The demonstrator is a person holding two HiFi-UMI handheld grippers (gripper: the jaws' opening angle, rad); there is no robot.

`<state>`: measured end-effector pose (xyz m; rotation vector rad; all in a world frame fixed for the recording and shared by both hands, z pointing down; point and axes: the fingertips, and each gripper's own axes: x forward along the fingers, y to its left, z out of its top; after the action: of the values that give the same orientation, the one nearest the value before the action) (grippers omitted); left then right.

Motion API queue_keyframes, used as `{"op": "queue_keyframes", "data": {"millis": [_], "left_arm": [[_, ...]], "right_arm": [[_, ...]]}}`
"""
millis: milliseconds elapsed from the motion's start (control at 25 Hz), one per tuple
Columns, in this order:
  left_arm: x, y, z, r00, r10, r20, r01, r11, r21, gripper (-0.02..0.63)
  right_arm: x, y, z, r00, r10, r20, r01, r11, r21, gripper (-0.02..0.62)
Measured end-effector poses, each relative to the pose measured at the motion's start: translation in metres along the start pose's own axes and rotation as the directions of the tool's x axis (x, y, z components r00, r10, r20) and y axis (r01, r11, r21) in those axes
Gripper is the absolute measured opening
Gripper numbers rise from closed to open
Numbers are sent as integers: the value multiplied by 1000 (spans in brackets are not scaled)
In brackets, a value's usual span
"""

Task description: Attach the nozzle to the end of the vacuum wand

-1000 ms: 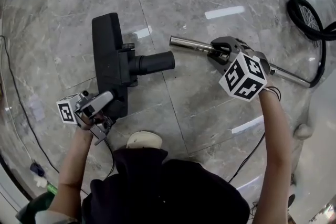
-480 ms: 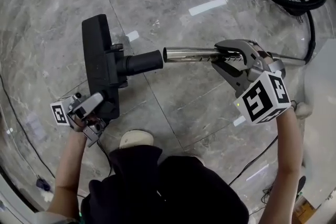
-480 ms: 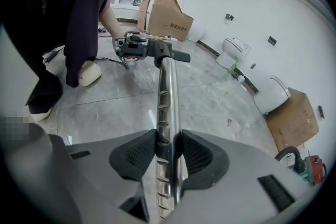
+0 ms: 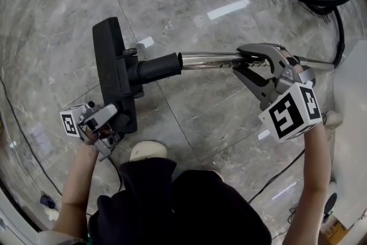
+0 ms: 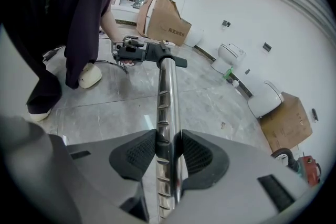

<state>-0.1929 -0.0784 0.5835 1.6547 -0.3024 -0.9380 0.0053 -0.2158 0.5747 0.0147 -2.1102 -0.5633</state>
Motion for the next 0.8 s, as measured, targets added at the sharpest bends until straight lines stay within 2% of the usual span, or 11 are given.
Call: {"op": "queue_keyframes", "data": {"millis": [120, 360, 480, 600, 800], "left_arm": [[-3, 2, -4, 1000, 16, -6, -16, 999, -28, 210], [-2, 6, 4, 1000, 17, 15, -16, 999, -34, 210], [-2, 10, -1, 998, 56, -17, -56, 998, -42, 210], [0, 11, -9, 990, 109, -86, -114, 992, -53, 212], [-1, 3, -3, 977, 158, -141, -165, 985, -45, 212]], "right_arm": [[1, -3, 0, 1000, -4, -1, 4, 1000, -7, 158], [5, 4, -1, 1000, -2, -13, 2, 999, -36, 156], [5, 7, -2, 1000, -5, -22, 3, 998, -68, 157], [2, 12, -2, 1000, 2, -16, -3, 997, -83, 157], [0, 20, -3, 999, 18, -35, -22, 995, -102, 157]]}}
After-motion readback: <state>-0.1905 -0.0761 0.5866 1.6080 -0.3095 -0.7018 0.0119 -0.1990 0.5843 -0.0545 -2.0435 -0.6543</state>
